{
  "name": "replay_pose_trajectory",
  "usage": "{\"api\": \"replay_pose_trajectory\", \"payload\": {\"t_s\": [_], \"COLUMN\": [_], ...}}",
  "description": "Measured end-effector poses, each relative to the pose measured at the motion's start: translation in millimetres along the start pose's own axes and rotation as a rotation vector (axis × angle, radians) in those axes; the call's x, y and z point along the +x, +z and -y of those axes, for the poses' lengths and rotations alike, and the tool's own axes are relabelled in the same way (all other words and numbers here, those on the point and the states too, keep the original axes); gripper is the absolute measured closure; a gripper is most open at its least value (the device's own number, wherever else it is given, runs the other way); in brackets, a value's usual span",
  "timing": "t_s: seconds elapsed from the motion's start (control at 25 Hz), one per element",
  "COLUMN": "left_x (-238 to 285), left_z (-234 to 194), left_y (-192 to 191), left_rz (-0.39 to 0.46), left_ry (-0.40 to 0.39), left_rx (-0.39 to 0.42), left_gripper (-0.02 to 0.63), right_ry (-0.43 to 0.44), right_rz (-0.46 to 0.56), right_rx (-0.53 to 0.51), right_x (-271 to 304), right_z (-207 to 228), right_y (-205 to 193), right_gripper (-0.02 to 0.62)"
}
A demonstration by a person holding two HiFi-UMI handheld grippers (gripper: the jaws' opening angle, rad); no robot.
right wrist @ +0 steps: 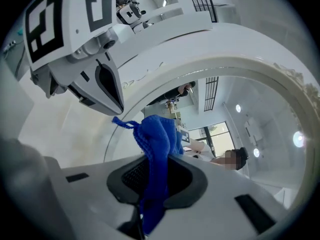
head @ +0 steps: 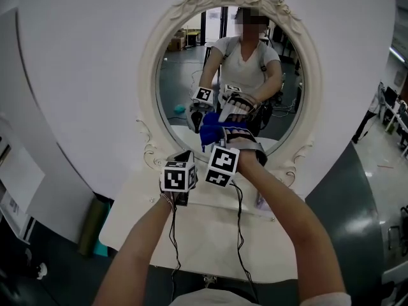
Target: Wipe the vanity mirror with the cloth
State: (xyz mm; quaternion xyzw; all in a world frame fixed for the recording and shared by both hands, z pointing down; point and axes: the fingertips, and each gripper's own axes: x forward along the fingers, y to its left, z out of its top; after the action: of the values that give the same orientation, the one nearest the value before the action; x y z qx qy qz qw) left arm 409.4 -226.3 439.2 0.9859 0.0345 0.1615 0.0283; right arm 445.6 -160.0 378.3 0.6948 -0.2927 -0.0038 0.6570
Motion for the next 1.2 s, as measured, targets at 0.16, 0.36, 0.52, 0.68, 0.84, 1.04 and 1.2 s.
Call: {"api": "replay_pose_trajectory", "payload": {"t_s": [0.16,0.36,0.52,0.68,0.84,1.04,1.2], "left_x": [6.5,15.9,22.1,25.0,27.1,27.4,24.7], "left_z": [5.3,7.4,8.4,13.6,17.6,16.6,17.2], "left_y": [-17.1,-39.6,-58.1,-74.7,-86.1,-90.8,-89.7], "left_rz": [-0.025,-0.056,-0.084,-0.112,-0.130,-0.141,-0.140], "left_ry": [-0.014,-0.014,-0.012,-0.019,-0.024,-0.018,-0.015], "left_rx": [0.000,-0.019,-0.043,-0.036,-0.035,-0.033,-0.028], "left_gripper": [0.601,0.601,0.601,0.601,0.601,0.601,0.601], "right_ry": [0.045,0.088,0.131,0.189,0.247,0.279,0.295], "right_rz": [0.007,0.021,0.021,0.011,-0.009,-0.012,-0.011], "right_rx": [0.007,0.029,0.051,0.079,0.099,0.100,0.094], "right_x": [13.5,27.4,36.5,43.8,51.6,55.5,55.5], "right_z": [-36.9,-76.2,-99.8,-120.1,-144.2,-156.6,-156.8], "right_y": [-7.1,-15.4,-19.9,-23.7,-30.9,-32.7,-32.3], "right_gripper": [0.529,0.529,0.529,0.529,0.529,0.529,0.529]}}
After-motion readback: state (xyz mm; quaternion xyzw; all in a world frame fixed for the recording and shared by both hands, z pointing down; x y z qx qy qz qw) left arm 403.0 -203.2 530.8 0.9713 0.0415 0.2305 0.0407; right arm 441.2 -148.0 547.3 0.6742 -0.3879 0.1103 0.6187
